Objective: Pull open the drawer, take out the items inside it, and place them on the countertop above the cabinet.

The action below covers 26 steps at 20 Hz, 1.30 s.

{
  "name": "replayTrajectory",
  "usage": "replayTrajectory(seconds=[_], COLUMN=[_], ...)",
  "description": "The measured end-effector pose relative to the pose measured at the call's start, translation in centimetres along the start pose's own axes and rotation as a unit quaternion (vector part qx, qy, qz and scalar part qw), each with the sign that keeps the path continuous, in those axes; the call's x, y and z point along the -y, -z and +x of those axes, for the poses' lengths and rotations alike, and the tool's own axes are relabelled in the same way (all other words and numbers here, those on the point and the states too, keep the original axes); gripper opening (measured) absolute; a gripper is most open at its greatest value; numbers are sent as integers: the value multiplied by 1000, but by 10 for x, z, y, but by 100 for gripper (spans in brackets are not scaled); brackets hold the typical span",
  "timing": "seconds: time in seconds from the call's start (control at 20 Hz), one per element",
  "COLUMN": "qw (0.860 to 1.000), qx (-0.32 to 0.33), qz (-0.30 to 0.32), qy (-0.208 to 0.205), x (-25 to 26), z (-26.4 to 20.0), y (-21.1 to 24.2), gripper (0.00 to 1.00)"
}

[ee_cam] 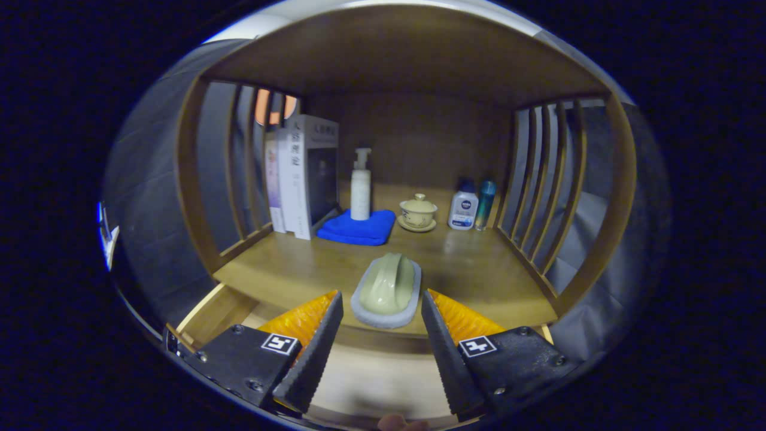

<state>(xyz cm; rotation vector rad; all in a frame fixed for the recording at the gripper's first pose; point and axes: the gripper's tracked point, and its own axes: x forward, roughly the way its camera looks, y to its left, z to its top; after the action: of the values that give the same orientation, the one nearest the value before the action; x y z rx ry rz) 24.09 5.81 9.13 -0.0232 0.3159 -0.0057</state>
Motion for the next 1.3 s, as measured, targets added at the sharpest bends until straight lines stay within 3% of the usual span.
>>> replayTrajectory(seconds=[0.1,0.2,0.45,0.55,0.9,1.3], qw=[999,998,995,993,996,997], qx=[34,61,74,78,76,70], qz=[10,25,72,79,25,18], qy=[-15,-21,16,34,34,36], x=[-11,-15,-3,5,-12,-27], z=[-38,-70,-121,-132,-117,-86], y=[12,31,110,131,165,162], gripper=[84,84,97,97,97,97])
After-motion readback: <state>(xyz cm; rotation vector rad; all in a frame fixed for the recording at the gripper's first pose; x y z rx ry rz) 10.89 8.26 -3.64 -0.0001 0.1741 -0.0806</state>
